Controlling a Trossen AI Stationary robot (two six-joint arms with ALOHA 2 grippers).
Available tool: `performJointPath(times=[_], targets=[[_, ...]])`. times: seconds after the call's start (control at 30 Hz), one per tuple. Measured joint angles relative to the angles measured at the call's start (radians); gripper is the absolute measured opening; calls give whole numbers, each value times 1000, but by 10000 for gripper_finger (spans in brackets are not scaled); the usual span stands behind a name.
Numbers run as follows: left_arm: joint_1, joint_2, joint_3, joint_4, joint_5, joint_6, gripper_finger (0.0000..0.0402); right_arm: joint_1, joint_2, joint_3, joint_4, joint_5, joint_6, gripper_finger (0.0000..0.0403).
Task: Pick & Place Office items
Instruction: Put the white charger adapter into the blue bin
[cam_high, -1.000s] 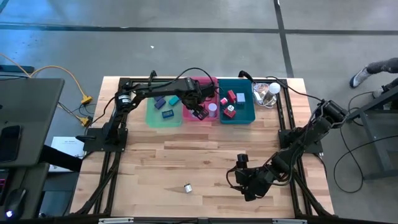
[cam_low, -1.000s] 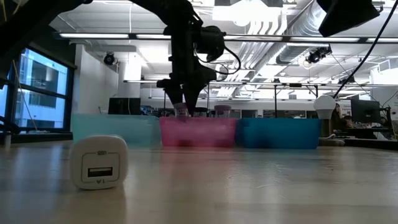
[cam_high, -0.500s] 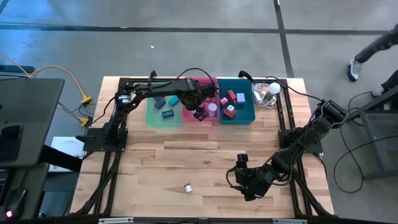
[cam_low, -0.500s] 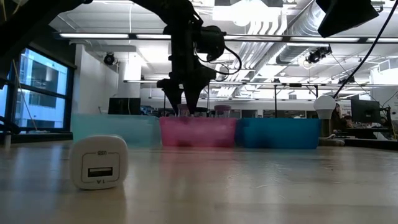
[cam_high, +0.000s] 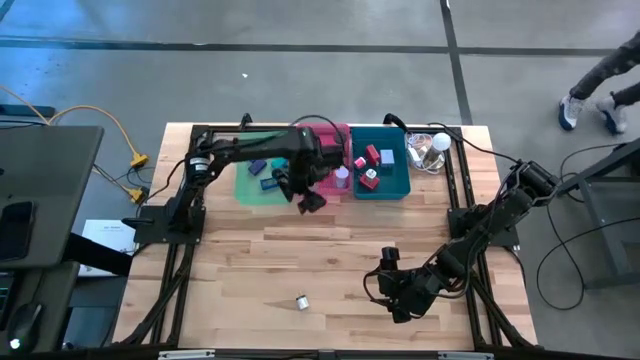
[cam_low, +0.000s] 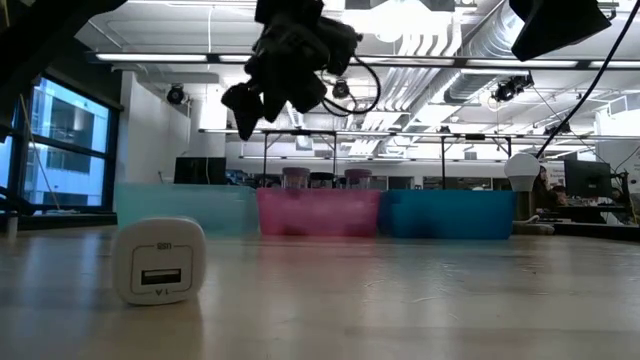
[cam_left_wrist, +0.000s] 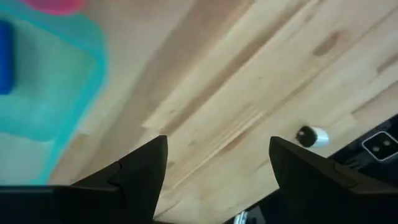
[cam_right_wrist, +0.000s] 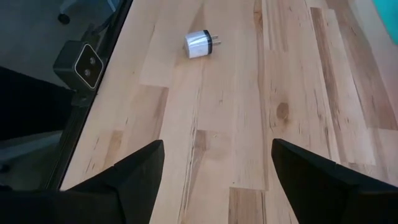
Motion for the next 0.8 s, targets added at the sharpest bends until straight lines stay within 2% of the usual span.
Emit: performJointPath(times=[0.2, 0.3, 0.6, 0.8], targets=[[-141, -23, 0, 7, 35, -66, 273, 0, 0, 0, 0, -7, 15, 286], [-233, -37, 0, 8, -4, -83, 273, 1, 0, 0, -4, -7, 32, 286], [-576, -38, -1, 19, -330, -67, 273, 6, 0, 0, -7, -7, 62, 286], [-741, -12, -1, 42, -613, 22, 273, 6, 0, 0, 3, -7, 96, 286]])
